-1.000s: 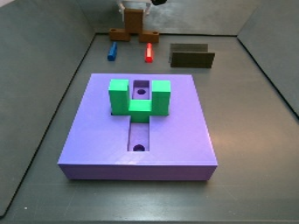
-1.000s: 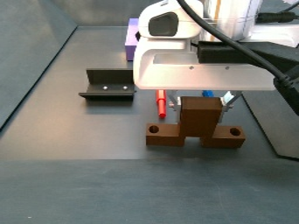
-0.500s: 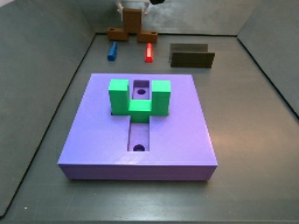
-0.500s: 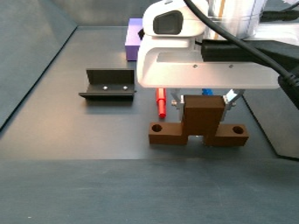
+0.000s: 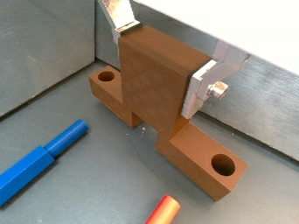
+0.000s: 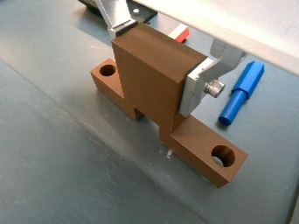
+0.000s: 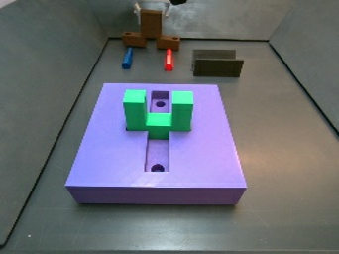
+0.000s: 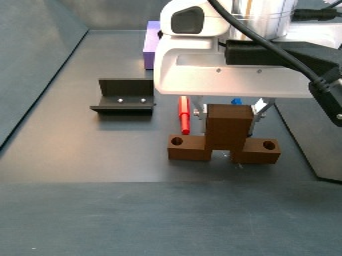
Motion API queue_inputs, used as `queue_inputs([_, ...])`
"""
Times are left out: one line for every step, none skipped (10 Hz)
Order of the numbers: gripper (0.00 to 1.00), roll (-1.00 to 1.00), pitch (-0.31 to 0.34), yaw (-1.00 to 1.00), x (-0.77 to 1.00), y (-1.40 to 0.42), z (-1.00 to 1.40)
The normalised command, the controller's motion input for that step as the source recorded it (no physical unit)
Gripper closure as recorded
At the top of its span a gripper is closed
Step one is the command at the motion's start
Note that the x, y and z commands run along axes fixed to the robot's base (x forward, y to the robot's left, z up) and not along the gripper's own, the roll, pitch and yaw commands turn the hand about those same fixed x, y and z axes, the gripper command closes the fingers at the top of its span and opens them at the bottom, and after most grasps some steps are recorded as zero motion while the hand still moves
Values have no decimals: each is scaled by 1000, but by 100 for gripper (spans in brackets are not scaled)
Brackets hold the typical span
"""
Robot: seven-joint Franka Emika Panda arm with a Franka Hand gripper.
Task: Pick up the brown object. Move up. Move to above the board. Insert the brown object.
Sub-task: Pick up the brown object, then move up.
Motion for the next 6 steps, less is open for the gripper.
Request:
queue_inputs([100,0,0,0,0,0,0])
queue_inputs([100,0,0,0,0,0,0])
queue_inputs([100,0,0,0,0,0,0])
queue_inputs([100,0,0,0,0,0,0])
queue_inputs([100,0,0,0,0,0,833])
queue_inputs([100,4,-6,-2,22,7,844])
